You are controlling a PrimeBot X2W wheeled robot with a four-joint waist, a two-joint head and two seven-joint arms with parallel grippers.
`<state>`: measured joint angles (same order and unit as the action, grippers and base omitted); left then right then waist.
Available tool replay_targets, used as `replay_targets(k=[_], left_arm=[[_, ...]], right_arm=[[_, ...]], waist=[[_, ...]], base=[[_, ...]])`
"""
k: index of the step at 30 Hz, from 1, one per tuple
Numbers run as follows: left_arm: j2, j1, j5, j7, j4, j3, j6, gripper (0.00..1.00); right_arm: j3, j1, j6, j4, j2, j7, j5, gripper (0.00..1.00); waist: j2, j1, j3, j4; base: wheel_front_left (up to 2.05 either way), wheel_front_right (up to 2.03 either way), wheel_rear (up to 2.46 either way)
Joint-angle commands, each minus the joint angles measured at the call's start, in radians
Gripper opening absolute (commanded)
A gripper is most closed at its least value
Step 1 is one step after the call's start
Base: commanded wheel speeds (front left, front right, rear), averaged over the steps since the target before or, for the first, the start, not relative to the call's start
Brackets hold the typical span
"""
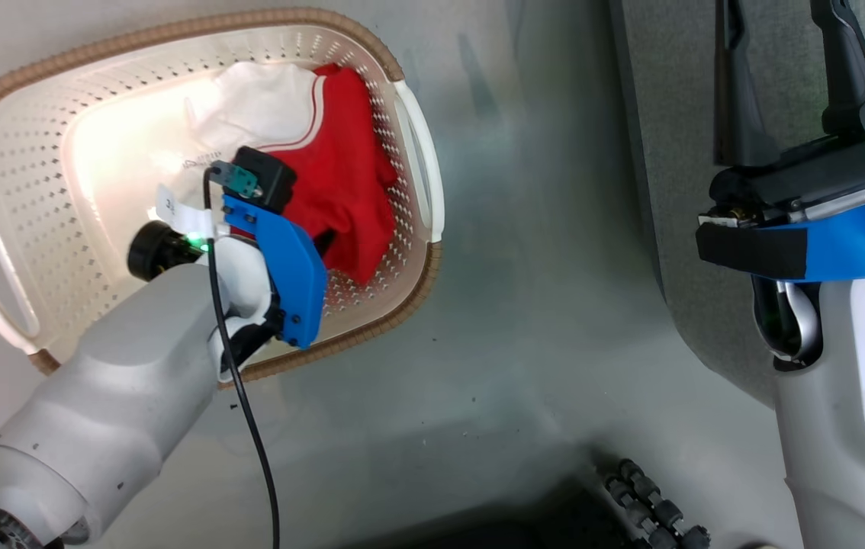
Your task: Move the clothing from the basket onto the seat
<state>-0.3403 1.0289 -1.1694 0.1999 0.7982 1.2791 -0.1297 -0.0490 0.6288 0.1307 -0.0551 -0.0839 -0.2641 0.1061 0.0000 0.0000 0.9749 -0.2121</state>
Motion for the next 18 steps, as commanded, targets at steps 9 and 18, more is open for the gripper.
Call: replay_targets(k=[9,18], left_arm=[[0.01,-0.043,0.032,-0.092,-0.092,0.003,-0.001,0.0],[0.012,-0.107,0.09,-0.233,-0.169,0.003,-0.001,0.0]], right_arm=[[0.015,-0.032,0.0,-0.019,-0.016,-0.001,-0.003,1.0],[0.025,-0.08,0.0,-0.045,-0.04,-0.001,-0.007,1.0]], waist=[[0.0,0.0,-0.102,0.05],[0.0,0.0,-0.238,0.113]], base=[[0.0,0.0,0.0],[0.0,0.0,0.0]])
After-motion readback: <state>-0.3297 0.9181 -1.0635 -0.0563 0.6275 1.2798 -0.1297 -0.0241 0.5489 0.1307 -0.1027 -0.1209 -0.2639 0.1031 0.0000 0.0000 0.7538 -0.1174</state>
